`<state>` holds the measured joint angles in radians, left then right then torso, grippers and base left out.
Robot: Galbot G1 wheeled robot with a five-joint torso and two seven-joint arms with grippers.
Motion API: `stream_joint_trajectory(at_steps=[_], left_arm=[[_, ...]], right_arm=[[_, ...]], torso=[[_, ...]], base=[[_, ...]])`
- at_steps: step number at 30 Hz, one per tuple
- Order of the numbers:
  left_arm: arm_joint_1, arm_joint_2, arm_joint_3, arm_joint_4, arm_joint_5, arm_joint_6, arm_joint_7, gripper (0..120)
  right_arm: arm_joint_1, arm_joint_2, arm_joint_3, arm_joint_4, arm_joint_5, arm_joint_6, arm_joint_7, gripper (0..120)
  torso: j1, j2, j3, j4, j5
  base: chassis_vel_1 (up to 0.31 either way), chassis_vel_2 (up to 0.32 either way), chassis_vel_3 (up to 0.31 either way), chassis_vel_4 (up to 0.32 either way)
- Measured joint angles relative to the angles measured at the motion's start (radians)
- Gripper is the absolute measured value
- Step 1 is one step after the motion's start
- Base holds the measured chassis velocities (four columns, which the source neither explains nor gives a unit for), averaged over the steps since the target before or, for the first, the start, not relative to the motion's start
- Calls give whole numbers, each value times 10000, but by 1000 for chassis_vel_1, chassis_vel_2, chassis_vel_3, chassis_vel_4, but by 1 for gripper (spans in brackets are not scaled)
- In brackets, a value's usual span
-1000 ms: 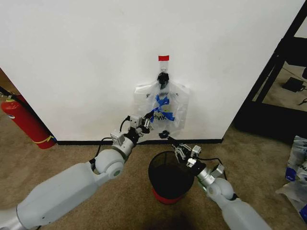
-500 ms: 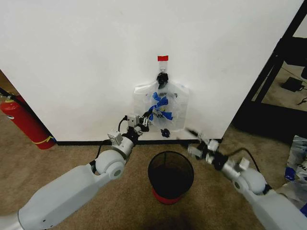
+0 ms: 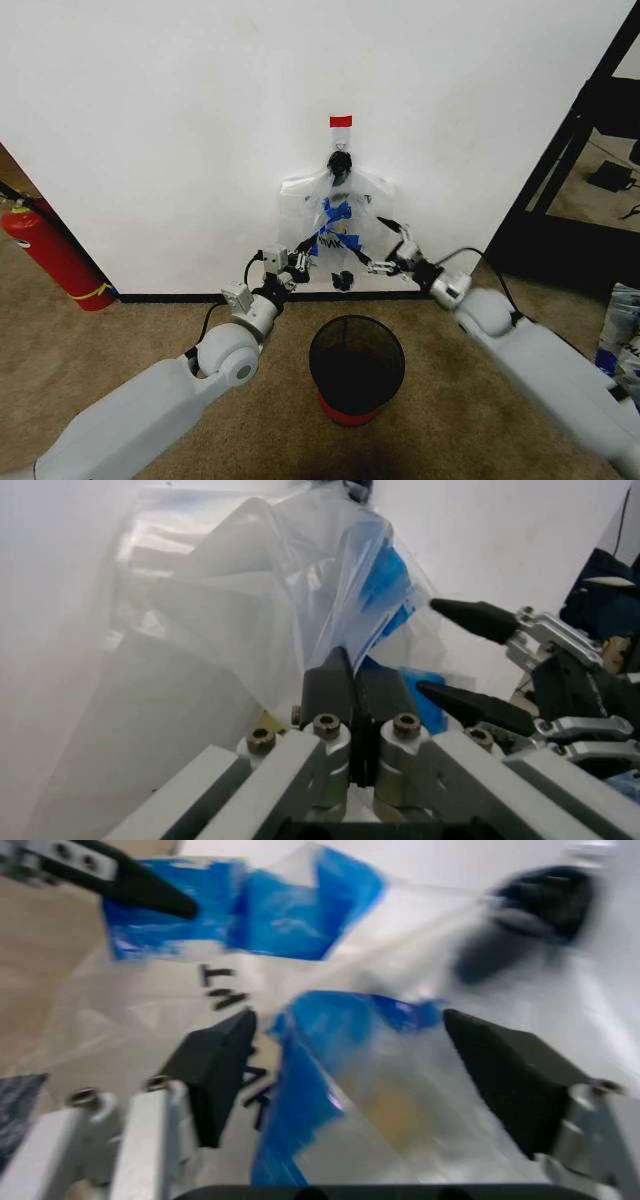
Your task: Pick up the garbage bag from the wall and place it over the trash bin.
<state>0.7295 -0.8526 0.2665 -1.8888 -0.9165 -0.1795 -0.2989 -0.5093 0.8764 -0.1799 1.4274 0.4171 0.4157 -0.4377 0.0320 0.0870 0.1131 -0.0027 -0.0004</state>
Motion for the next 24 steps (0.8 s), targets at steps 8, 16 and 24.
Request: stream_joint_trajectory(at_steps=[8, 16, 24], left_arm=[[111, 60, -221, -25, 42, 56, 19, 0], [-83, -23, -53, 152, 39, 91, 27, 0], [-318, -87, 166, 302, 0, 112, 29, 0]], right_arm=[[1015, 196, -329, -651, -401, -709, -1788, 55], [1291, 615, -322, -1046, -890, -495, -1934, 50], [1209, 248, -135, -533, -1441, -852, -2078, 29]], torso=[[0, 0, -1, -6, 4], [0, 0, 0, -3, 4], [0, 0, -2, -3, 4]], base=[[0, 0, 0, 0], [0, 0, 0, 0], [0, 0, 0, 0]])
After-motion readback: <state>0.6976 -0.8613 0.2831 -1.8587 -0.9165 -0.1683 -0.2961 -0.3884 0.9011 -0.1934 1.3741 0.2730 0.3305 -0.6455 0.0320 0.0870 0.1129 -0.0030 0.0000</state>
